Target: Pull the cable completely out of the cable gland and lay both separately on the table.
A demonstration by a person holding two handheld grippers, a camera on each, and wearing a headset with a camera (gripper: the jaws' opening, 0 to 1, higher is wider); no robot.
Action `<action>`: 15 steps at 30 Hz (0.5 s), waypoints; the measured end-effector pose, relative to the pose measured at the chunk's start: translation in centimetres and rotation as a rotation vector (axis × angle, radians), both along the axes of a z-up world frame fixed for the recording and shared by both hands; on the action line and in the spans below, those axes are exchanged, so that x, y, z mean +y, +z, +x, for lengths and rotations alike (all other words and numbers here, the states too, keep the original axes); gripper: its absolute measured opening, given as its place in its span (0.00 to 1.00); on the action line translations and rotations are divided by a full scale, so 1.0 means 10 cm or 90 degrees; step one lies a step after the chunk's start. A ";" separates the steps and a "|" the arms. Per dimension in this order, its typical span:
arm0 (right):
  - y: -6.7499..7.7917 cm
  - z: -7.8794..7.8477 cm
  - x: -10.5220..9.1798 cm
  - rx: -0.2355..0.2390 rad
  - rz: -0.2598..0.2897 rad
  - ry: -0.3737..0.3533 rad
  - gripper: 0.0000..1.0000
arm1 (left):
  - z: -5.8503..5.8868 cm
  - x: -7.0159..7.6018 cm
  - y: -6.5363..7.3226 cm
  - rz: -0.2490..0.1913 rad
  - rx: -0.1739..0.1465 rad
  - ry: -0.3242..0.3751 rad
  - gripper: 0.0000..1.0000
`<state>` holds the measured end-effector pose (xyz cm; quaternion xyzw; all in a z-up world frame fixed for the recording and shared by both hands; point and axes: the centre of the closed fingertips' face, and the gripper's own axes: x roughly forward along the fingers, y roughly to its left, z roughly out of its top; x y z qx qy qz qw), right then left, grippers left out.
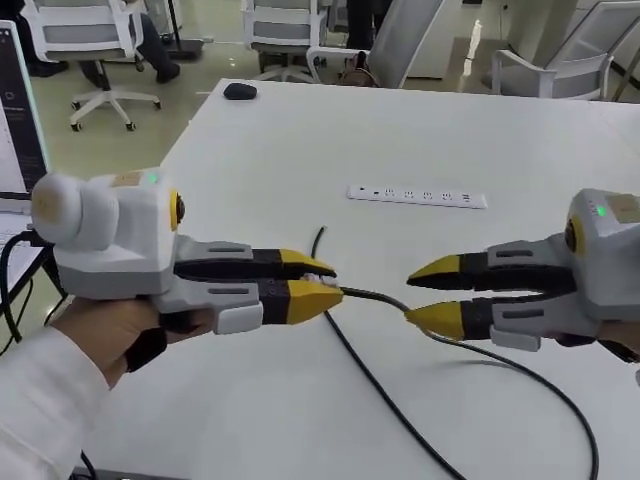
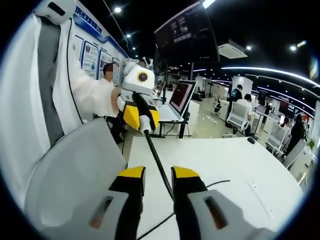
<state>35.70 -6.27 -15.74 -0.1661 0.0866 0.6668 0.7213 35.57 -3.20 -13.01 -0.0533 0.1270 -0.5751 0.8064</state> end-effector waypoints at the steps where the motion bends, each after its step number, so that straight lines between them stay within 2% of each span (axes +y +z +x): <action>1: 0.01 -0.01 0.04 -0.003 -0.001 0.006 0.21 | -0.01 -0.01 0.00 0.000 0.000 -0.002 0.16; 6: 0.03 -0.06 0.20 -0.009 0.005 0.028 0.21 | -0.04 -0.04 0.00 -0.003 0.000 -0.010 0.16; 10: 0.01 -0.07 0.25 -0.007 0.005 0.034 0.20 | -0.05 -0.05 -0.02 -0.002 0.003 -0.012 0.16; 13: -0.02 -0.10 0.25 -0.006 -0.002 0.039 0.14 | -0.07 -0.06 -0.02 -0.003 0.003 -0.016 0.16; 15: -0.03 -0.10 0.24 -0.006 -0.005 0.040 0.07 | -0.07 -0.06 -0.03 -0.003 0.004 -0.017 0.16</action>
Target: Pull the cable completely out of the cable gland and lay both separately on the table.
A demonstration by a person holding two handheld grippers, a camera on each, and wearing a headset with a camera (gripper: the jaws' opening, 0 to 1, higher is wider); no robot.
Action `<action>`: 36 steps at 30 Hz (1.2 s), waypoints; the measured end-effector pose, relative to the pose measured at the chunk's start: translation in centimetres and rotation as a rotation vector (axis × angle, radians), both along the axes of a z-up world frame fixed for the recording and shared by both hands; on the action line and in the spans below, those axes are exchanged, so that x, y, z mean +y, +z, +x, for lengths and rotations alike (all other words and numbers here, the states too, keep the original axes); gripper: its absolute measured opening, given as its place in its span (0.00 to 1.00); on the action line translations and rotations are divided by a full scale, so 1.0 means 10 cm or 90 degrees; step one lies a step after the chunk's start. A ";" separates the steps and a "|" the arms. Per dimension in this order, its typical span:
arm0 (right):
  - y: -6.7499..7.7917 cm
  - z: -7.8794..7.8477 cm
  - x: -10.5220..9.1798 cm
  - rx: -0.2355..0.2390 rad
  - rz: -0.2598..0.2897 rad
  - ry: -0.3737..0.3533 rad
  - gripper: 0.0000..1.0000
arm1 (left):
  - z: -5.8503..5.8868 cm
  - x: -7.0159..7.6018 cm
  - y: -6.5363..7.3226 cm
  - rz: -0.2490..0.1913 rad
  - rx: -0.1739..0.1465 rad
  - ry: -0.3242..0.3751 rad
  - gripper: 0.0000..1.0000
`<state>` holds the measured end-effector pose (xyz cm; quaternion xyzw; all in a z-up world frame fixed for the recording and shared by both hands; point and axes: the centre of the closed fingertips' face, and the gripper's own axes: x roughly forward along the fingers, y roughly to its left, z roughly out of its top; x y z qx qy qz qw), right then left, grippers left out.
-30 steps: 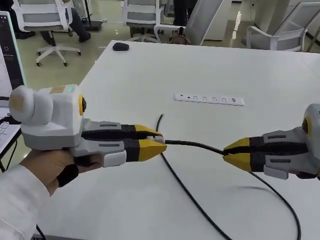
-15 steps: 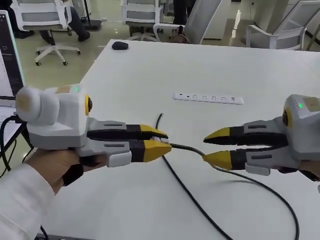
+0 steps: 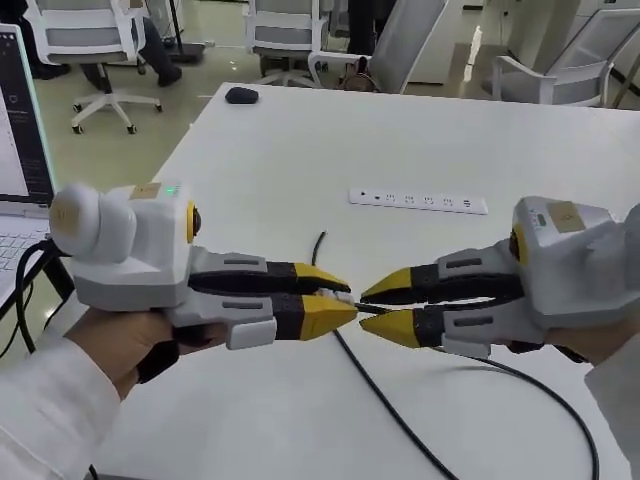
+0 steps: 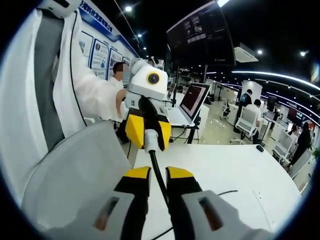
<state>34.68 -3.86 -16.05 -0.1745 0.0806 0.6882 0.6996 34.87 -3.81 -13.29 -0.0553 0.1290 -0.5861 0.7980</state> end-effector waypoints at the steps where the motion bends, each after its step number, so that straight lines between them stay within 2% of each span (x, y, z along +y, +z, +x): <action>1: 0.00 0.00 -0.01 0.003 0.003 -0.001 0.07 | 0.00 0.00 0.00 0.000 0.000 -0.001 0.16; 8: -0.01 -0.02 -0.03 0.002 -0.001 0.004 0.06 | -0.01 -0.01 -0.02 -0.001 0.006 -0.006 0.16; 11: -0.06 0.00 -0.08 0.004 -0.013 -0.004 0.05 | 0.00 0.05 -0.03 0.002 0.009 -0.001 0.16; 18: -0.13 0.06 -0.23 0.021 -0.011 -0.032 0.06 | -0.01 0.14 -0.04 0.006 0.009 0.008 0.17; 21: -0.20 0.08 -0.33 0.024 -0.027 -0.047 0.06 | -0.01 0.18 -0.04 0.005 0.011 0.013 0.16; 25: -0.21 0.10 -0.44 0.030 -0.024 -0.064 0.05 | 0.01 0.22 0.01 -0.013 0.015 0.021 0.16; 36: -0.24 0.11 -0.46 0.038 -0.026 -0.078 0.06 | 0.02 0.15 0.02 -0.008 0.004 0.013 0.16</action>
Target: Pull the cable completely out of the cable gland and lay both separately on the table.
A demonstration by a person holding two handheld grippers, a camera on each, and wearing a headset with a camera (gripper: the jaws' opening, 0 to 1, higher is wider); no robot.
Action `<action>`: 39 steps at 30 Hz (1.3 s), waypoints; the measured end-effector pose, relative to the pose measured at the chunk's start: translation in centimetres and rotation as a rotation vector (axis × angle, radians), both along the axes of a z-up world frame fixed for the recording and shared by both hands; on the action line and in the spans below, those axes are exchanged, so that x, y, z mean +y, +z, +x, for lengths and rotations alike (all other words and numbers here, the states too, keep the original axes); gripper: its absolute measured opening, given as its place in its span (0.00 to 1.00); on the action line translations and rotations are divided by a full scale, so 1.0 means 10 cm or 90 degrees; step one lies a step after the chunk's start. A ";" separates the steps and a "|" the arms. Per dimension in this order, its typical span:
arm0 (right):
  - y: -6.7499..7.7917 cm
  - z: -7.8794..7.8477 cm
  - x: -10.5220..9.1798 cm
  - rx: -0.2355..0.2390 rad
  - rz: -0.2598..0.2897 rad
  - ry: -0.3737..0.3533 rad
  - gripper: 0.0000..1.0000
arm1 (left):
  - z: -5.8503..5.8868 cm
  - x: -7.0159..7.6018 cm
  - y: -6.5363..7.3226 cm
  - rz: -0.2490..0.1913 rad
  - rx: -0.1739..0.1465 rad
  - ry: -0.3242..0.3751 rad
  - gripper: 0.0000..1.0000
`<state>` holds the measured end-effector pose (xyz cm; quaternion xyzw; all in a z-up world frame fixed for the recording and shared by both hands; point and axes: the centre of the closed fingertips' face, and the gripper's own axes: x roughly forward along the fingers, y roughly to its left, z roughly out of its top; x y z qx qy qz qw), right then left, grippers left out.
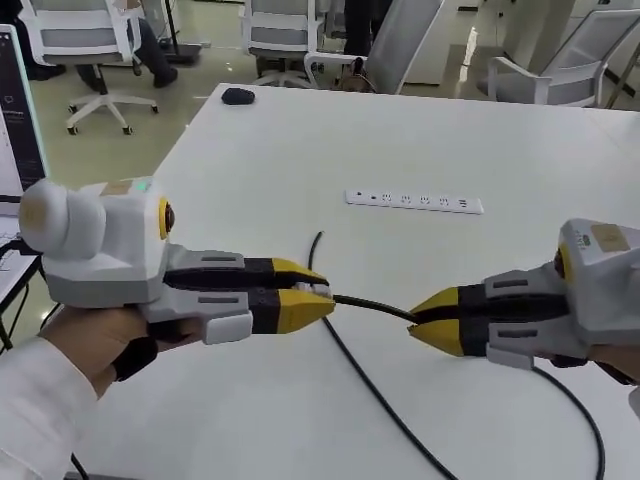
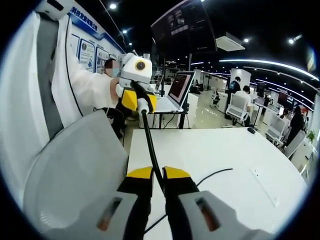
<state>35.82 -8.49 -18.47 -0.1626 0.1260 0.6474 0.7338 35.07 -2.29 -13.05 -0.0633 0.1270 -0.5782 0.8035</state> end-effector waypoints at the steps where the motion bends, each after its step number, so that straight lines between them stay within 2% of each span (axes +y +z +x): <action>1: -0.01 0.00 0.00 0.001 0.000 -0.001 0.06 | 0.00 0.00 0.00 0.000 -0.001 0.000 0.16; 5: -0.04 0.00 0.00 0.006 -0.001 -0.004 0.06 | -0.03 -0.01 0.01 -0.003 0.000 -0.009 0.16; 7: -0.06 0.01 0.01 0.011 0.000 -0.006 0.06 | -0.04 -0.03 0.03 -0.007 -0.006 -0.015 0.16; 10: -0.10 -0.02 0.03 0.039 0.014 0.001 0.11 | -0.05 -0.06 0.02 0.000 -0.010 -0.019 0.16; 13: -0.13 0.01 0.07 0.031 0.012 -0.008 0.21 | -0.07 -0.08 -0.01 0.000 0.000 -0.026 0.15; 17: -0.08 -0.05 0.19 0.026 0.020 0.006 0.23 | -0.07 -0.10 0.00 -0.004 0.002 -0.027 0.16; 25: -0.06 -0.06 0.31 0.016 0.027 0.024 0.16 | -0.06 -0.08 -0.01 -0.012 0.010 -0.023 0.16; 28: -0.08 -0.06 0.32 0.016 0.026 0.026 0.07 | -0.07 -0.08 -0.02 -0.010 0.013 -0.023 0.16; 31: -0.08 -0.06 0.31 0.018 0.032 0.033 0.05 | -0.07 -0.05 -0.04 -0.010 0.014 -0.020 0.16; 36: -0.16 -0.01 0.24 0.015 0.008 0.025 0.05 | -0.05 0.00 -0.02 -0.015 0.011 -0.013 0.16; 39: -0.23 0.06 0.13 0.019 -0.008 0.009 0.05 | -0.02 0.06 -0.01 -0.018 0.011 -0.004 0.16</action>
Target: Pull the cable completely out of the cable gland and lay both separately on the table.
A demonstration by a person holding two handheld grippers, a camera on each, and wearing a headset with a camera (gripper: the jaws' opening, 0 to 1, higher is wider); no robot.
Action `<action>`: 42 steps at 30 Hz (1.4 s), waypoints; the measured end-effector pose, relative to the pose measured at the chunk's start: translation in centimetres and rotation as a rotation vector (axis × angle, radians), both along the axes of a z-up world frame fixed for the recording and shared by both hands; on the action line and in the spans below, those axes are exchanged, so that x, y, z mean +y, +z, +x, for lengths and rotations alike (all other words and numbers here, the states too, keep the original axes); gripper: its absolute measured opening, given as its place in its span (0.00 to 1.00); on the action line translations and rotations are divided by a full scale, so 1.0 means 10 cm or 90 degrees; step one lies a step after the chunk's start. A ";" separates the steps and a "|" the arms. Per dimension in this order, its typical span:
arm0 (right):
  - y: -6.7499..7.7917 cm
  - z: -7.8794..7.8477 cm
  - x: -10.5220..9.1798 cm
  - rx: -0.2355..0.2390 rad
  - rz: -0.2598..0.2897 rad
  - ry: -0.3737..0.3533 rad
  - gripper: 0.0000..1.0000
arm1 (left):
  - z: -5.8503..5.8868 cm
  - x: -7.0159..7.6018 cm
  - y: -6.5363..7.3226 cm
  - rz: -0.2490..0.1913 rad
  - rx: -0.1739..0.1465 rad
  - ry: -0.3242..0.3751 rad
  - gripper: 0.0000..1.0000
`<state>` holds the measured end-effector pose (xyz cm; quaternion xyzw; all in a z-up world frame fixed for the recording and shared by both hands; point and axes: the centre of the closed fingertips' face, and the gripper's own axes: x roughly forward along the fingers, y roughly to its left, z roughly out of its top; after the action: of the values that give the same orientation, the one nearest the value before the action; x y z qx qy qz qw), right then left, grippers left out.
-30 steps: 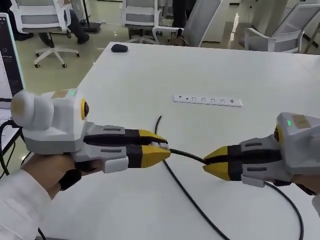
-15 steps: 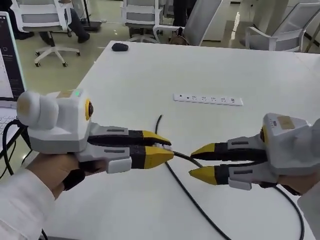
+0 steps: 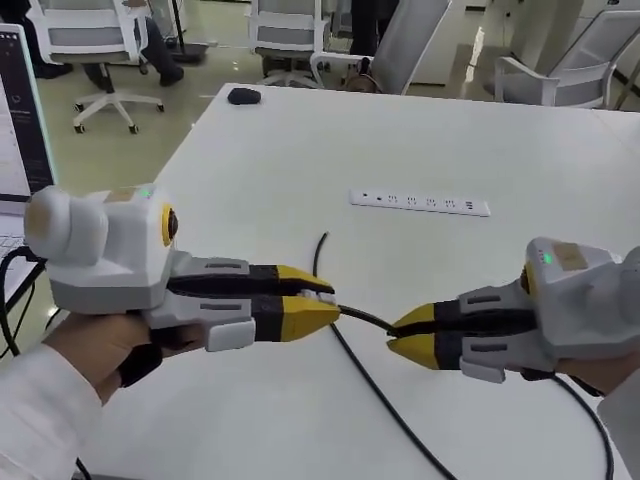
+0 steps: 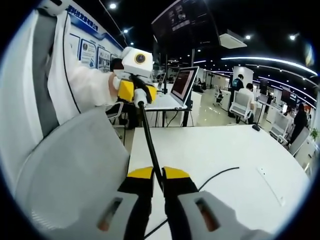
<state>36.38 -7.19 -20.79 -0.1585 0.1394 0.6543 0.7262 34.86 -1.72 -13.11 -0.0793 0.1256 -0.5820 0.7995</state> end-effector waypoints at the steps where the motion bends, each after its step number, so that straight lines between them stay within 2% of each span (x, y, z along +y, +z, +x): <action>1: -0.01 0.00 -0.02 0.002 -0.004 -0.003 0.05 | 0.01 0.03 0.00 -0.002 0.001 0.005 0.16; 9: -0.15 0.09 -0.18 0.015 -0.024 -0.029 0.05 | 0.05 0.14 0.00 -0.005 0.002 0.026 0.16; 17: -0.40 0.18 -0.31 0.031 -0.052 -0.063 0.06 | 0.07 0.26 -0.05 -0.003 0.010 0.045 0.16; 19: -0.51 0.20 -0.31 0.032 -0.069 -0.073 0.06 | 0.08 0.28 -0.08 -0.001 0.015 0.050 0.16; 21: -0.71 0.20 -0.32 0.033 -0.098 -0.071 0.06 | 0.09 0.29 -0.13 0.001 0.021 0.053 0.16; 25: -1.01 0.24 -0.30 0.043 -0.140 -0.077 0.06 | 0.10 0.30 -0.21 0.001 0.033 0.060 0.16; 27: -1.12 0.25 -0.27 0.050 -0.145 -0.077 0.07 | 0.11 0.30 -0.25 0.002 0.040 0.061 0.16; 31: -1.35 0.27 -0.18 0.082 -0.151 -0.083 0.07 | 0.14 0.33 -0.33 0.007 0.051 0.066 0.16; 36: -1.62 0.30 -0.12 0.111 -0.167 -0.092 0.08 | 0.21 0.35 -0.49 0.015 0.065 0.073 0.16; 39: -1.74 0.30 -0.09 0.121 -0.179 -0.090 0.08 | 0.27 0.34 -0.57 0.017 0.070 0.077 0.16; 42: -1.82 0.30 -0.07 0.128 -0.186 -0.087 0.09 | 0.35 0.32 -0.72 0.026 0.082 0.076 0.16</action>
<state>39.34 -7.91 -39.02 -0.1865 0.3155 0.5885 0.7207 38.39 1.48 -20.28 -0.1077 0.1837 -0.5241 0.8246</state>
